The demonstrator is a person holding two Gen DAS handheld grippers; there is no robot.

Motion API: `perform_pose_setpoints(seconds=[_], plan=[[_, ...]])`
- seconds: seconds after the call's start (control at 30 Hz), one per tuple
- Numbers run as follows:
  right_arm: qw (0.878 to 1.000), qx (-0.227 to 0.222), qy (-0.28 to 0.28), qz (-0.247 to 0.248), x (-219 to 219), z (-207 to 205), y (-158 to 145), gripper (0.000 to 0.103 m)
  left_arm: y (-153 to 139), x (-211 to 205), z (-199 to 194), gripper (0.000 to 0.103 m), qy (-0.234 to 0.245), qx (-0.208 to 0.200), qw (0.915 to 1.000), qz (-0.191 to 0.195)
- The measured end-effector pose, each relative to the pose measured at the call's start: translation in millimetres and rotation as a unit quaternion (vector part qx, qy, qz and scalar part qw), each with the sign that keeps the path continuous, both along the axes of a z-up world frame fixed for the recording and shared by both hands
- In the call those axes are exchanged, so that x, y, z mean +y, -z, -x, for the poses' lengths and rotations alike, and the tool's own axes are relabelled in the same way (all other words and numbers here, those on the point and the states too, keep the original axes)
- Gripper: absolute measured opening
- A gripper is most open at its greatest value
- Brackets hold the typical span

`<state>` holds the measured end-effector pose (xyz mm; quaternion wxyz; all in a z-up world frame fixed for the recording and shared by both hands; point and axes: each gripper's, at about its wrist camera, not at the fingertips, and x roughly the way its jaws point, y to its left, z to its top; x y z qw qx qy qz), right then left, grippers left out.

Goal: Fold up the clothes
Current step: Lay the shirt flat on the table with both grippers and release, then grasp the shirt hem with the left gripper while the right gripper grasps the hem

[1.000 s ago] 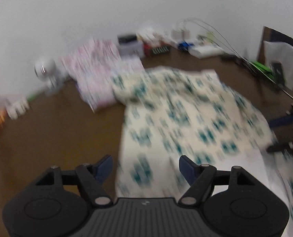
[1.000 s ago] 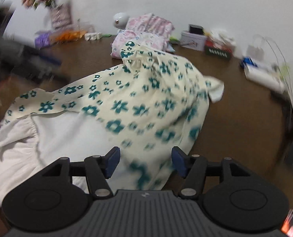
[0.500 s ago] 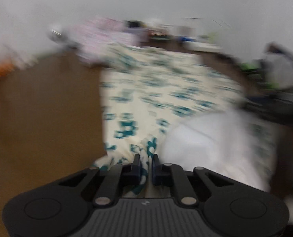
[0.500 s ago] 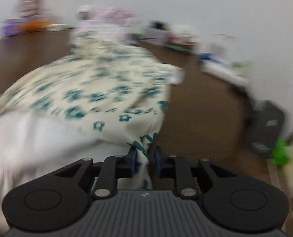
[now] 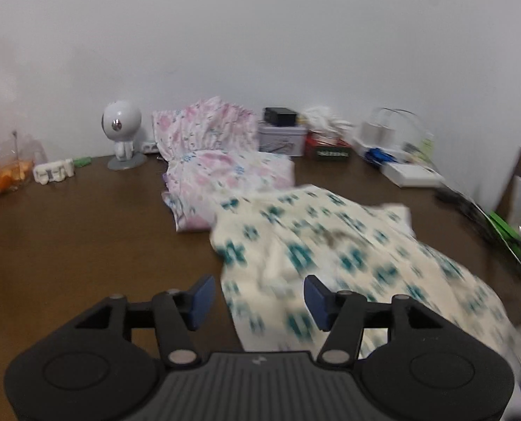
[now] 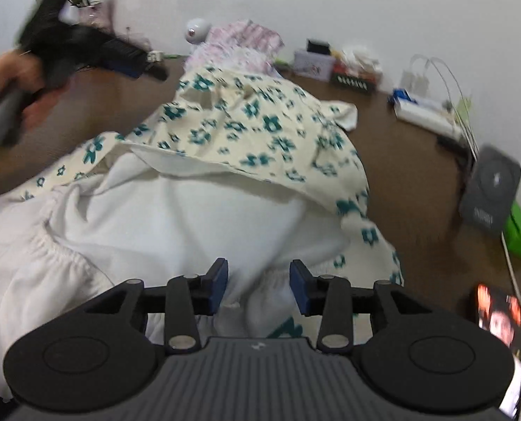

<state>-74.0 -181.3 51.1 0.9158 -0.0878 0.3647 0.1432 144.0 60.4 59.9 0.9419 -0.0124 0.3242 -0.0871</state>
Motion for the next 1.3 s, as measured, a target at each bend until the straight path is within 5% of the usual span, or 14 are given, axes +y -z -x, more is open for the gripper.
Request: perform_pose_setpoints(seconds=[0.13, 0.27, 0.3, 0.33, 0.43, 0.63, 0.73, 0.8, 0.9, 1.0, 1.3], plan=[[1.000, 0.009, 0.006, -0.015, -8.4, 2.0, 1.9, 0.039, 21.8, -5.3, -54.4, 0.061, -0.022, 0.039, 0.9990, 0.008], [1.000, 0.015, -0.006, -0.025, -14.6, -0.6, 3.8, 0.039, 37.8, -15.9, -69.6, 0.057, 0.006, 0.046, 0.9989, 0.000], [0.999, 0.016, -0.011, -0.026, -15.6, -1.8, 3.6, 0.040, 41.7, -18.6, -72.8, 0.039, 0.014, 0.047, 0.9988, -0.002], [0.999, 0.017, -0.016, -0.025, -16.0, -3.0, 3.6, 0.040, 44.3, -19.1, -71.8, 0.009, 0.015, 0.047, 0.9988, -0.003], [0.999, 0.023, -0.028, -0.029, -20.2, -7.9, 3.9, 0.044, 45.4, -14.6, -59.2, 0.004, 0.007, 0.036, 0.9993, -0.003], [0.999, -0.004, 0.048, 0.024, -35.0, -32.1, 2.0, 0.046, 24.4, 23.2, 4.1, 0.003, -0.028, 0.003, 0.9996, 0.003], [0.995, -0.030, 0.087, 0.049, -33.3, -39.9, -5.5, 0.037, 14.4, 43.9, 59.0, 0.003, -0.054, -0.005, 0.9984, 0.014], [0.998, -0.042, 0.053, 0.021, -24.8, -31.1, -16.9, 0.037, 10.8, 50.7, 100.7, 0.004, -0.072, -0.008, 0.9974, 0.005], [0.997, -0.003, -0.059, -0.049, -2.3, -12.3, -23.8, 0.045, 8.1, 57.6, 154.4, 0.004, -0.090, 0.004, 0.9957, 0.020], [0.991, 0.030, -0.122, -0.040, 21.5, 3.8, -11.6, 0.046, 10.8, 59.1, 194.3, 0.004, -0.099, 0.011, 0.9943, 0.038], [0.994, 0.050, -0.095, 0.001, -10.2, -5.1, -5.5, 0.043, 21.3, 74.8, 251.7, 0.005, -0.129, 0.025, 0.9907, 0.035]])
